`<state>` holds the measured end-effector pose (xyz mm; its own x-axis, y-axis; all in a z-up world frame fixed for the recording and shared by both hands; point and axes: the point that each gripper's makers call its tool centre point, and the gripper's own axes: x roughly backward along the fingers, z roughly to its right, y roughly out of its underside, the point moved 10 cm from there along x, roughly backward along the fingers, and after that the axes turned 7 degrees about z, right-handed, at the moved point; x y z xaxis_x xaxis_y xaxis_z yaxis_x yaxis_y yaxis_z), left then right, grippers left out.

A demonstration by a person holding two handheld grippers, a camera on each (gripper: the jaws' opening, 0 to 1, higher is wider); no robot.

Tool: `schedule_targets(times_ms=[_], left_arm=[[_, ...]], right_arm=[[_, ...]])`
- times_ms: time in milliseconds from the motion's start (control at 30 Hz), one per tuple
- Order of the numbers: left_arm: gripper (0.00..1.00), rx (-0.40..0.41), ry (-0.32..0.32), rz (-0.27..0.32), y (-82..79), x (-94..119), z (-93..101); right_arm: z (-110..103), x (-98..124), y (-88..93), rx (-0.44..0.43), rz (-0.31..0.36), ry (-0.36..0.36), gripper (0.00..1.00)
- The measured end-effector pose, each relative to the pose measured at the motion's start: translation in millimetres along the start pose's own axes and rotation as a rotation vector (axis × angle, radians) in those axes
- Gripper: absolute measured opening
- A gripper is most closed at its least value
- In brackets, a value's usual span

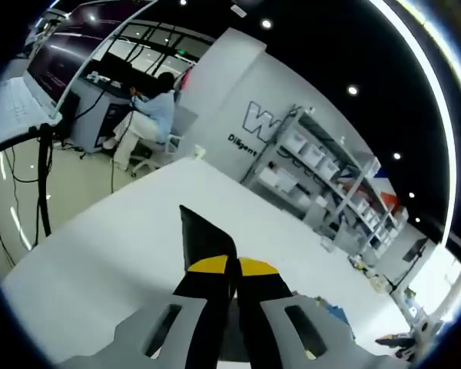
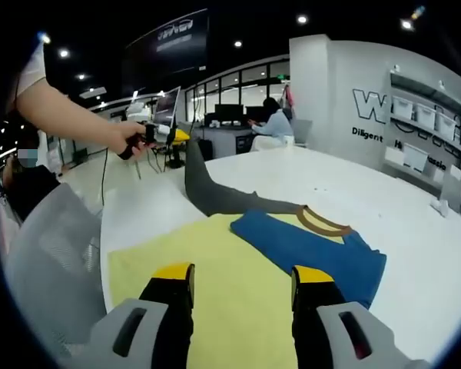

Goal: Fold the garment on the visible template until the final outline fits inside the template.

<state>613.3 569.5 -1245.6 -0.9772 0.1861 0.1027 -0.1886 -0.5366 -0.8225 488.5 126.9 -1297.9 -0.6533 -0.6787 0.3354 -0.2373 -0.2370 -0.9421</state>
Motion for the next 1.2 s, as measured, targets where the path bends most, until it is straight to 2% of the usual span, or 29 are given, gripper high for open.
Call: schedule_targets(times_ms=[167, 333, 500, 733, 967, 1200], left_arm=[[0.02, -0.012, 0.133, -0.023, -3.8, -14, 38.8], [0.02, -0.031, 0.216, -0.046, -5.4, -28, 71.4], [0.02, -0.054, 0.291, -0.082, 2.0, -39, 102.0], [0.02, -0.071, 0.393, -0.144, 23.0, -52, 139.6], [0.02, -0.106, 0.499, -0.233, 57.7, -68, 182.4], [0.02, -0.125, 0.549, -0.297, 91.6, -79, 206.8]], right_arm=[[-2, 6, 2.1, -0.010, 0.013, 0.007, 0.51], [-3, 8, 4.1, -0.008, 0.017, 0.007, 0.56], [-4, 10, 5.7, -0.009, 0.019, 0.011, 0.61], [-3, 15, 9.8, -0.017, 0.020, 0.013, 0.65], [0, 26, 17.0, -0.031, 0.009, 0.024, 0.67], [4, 35, 19.8, -0.040, 0.006, 0.032, 0.68]])
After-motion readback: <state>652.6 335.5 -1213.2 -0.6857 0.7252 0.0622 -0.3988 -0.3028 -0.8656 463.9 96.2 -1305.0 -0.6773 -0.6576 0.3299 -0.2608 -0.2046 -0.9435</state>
